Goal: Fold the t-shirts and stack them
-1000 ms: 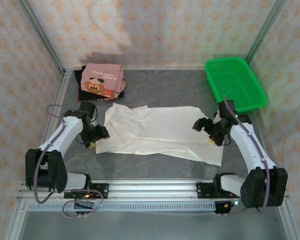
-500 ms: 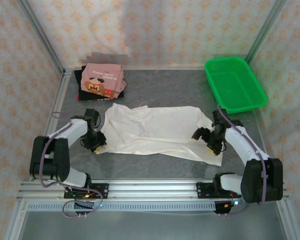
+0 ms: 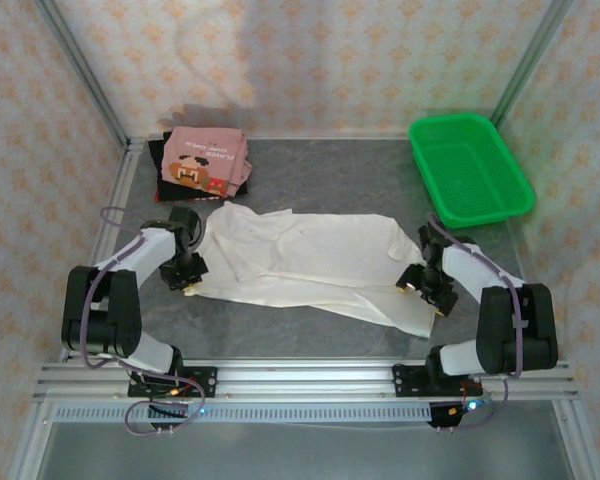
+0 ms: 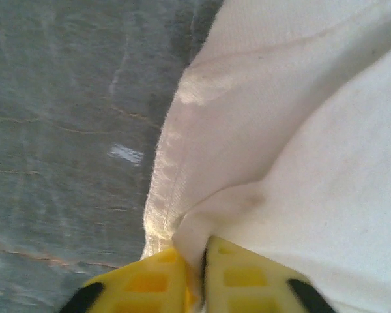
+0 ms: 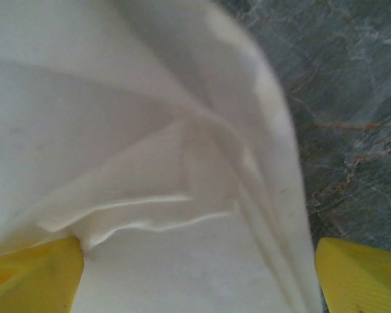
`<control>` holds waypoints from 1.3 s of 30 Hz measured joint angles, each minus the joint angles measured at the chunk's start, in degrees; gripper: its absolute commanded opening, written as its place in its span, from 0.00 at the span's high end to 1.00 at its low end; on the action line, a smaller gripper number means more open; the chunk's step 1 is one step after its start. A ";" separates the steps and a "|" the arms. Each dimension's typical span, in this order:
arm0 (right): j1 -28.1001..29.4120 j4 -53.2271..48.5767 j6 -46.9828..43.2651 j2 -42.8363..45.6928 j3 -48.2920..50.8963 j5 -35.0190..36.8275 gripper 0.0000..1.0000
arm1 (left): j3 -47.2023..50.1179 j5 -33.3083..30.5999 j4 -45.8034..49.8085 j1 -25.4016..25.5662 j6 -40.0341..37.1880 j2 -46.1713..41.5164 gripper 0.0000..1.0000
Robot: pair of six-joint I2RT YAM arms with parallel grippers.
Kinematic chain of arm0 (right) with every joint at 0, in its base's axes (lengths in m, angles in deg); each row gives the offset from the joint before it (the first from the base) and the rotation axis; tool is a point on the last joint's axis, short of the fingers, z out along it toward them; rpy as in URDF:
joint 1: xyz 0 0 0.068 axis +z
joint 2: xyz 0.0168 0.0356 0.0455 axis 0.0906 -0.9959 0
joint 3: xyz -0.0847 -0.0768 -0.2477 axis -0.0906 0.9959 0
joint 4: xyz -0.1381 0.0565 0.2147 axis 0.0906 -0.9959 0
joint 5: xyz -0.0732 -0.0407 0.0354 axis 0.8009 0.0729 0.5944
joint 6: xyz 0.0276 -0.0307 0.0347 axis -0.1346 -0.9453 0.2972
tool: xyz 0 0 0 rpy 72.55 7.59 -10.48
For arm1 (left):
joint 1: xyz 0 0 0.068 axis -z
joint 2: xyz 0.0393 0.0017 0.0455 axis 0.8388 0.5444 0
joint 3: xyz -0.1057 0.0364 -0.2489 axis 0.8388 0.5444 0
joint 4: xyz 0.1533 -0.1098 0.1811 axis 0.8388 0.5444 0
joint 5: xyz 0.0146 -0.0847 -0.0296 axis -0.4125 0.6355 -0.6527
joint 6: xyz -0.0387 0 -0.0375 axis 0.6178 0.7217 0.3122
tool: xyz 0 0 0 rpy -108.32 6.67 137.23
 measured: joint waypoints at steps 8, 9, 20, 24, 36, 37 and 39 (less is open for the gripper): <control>0.00 -0.24 -0.50 7.89 -0.42 -3.39 0.04 | -4.00 -0.11 5.40 0.20 3.96 -10.40 0.37; 0.00 -0.17 -0.72 9.92 -0.46 -4.46 0.02 | -4.94 0.76 5.38 0.50 4.90 -11.91 0.35; 1.09 0.48 -3.78 19.65 -6.69 -18.23 0.01 | -1.05 18.40 -11.89 12.39 25.40 -6.27 0.47; 1.33 0.70 -4.02 19.23 -6.95 -20.31 0.01 | -0.28 19.63 -14.01 12.46 28.65 -3.87 0.52; 1.33 0.66 -4.83 19.12 -7.85 -21.84 0.01 | 0.76 20.81 -15.82 12.94 31.34 -0.22 0.57; 1.33 0.68 -4.85 19.12 -7.85 -21.84 0.01 | 1.01 20.83 -15.80 12.94 31.34 -0.22 0.57; 1.33 0.68 -4.85 19.12 -7.85 -21.86 0.01 | 1.70 20.83 -15.72 12.94 31.34 -0.22 0.59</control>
